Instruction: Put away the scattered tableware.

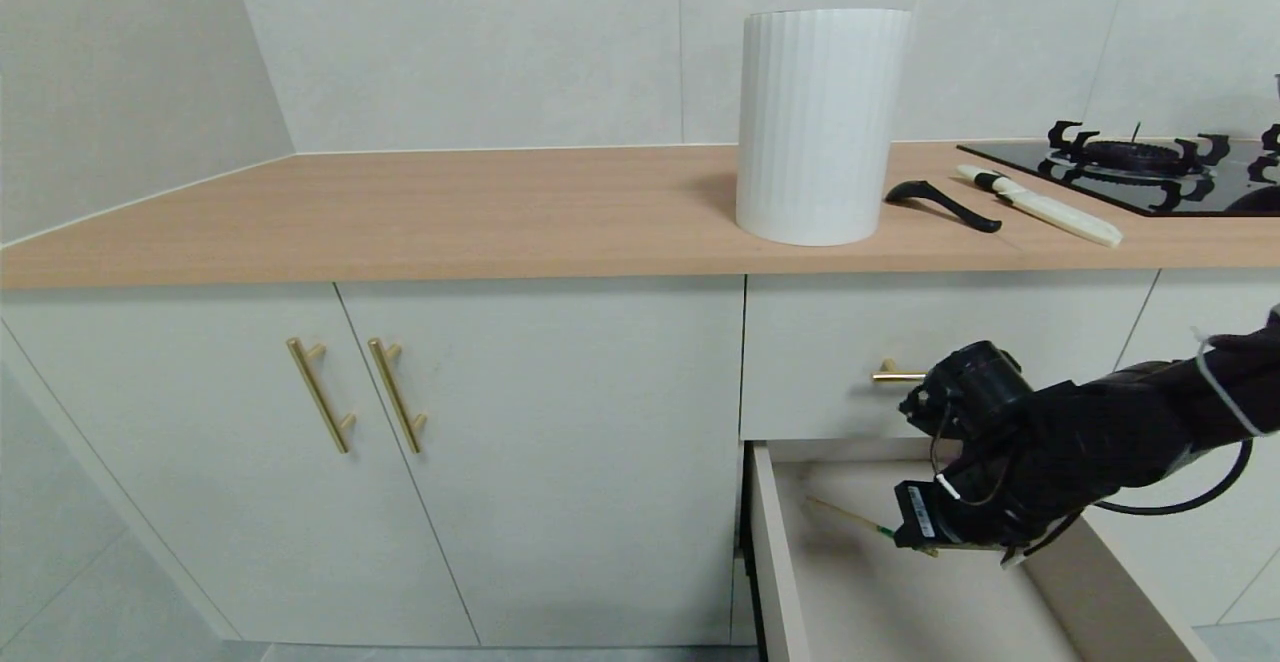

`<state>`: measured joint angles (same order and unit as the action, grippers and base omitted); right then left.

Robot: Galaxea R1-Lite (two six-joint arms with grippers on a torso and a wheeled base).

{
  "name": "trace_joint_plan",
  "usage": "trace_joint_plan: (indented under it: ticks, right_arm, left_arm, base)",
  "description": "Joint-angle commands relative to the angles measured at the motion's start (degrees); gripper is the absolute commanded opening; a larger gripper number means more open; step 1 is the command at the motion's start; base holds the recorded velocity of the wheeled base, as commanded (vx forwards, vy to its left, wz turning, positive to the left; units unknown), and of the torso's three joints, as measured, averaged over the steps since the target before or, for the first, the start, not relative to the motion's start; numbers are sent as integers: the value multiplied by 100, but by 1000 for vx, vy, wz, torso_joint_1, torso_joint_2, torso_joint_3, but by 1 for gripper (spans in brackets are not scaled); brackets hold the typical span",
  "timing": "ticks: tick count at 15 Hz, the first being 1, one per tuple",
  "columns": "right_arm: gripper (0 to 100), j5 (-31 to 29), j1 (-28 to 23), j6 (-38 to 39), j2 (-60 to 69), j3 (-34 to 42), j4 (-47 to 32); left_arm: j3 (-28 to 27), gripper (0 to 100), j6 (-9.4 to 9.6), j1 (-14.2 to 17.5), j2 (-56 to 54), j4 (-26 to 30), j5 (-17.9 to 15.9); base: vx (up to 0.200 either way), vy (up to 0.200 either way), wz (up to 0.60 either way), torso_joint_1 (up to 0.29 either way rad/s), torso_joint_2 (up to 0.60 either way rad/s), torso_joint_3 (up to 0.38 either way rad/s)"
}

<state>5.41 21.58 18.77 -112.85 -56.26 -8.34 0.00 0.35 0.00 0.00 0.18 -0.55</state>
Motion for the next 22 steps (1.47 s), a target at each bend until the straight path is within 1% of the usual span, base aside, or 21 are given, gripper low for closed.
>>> trace_joint_plan:
  ticks: [1, 4, 9, 11, 13, 17, 22]
  right_arm:
    - [0, -190, 92, 118, -668, 10, 245]
    - [0, -506, 171, 408, -1090, 36, 816]
    - [0, -647, 365, 408, -1468, 62, 851]
    - [0, -893, 532, 408, -1785, 54, 860]
    - [0, -1183, 558, 408, -1934, 19, 939]
    - [0, -1394, 690, 408, -2075, 45, 1098]
    - [0, -1447, 690, 443, -2083, 1, 1098]
  left_arm:
    - [0, 100, 0, 0, 0, -1, 2]
    - [0, 100, 0, 0, 0, -1, 2]
    - [0, 100, 0, 0, 0, -1, 2]
    - [0, 100, 0, 0, 0, -1, 2]
    - [0, 100, 0, 0, 0, -1, 2]
    - [0, 100, 0, 0, 0, -1, 2]
    - [0, 100, 0, 0, 0, -1, 2]
  base:
    - [0, 0, 0, 0, 0, 0]
    - [0, 0, 0, 0, 0, 0]
    - [0, 0, 0, 0, 0, 0]
    - [0, 0, 0, 0, 0, 0]
    - [0, 0, 0, 0, 0, 0]
    - [0, 0, 0, 0, 0, 0]
    - [0, 0, 0, 0, 0, 0]
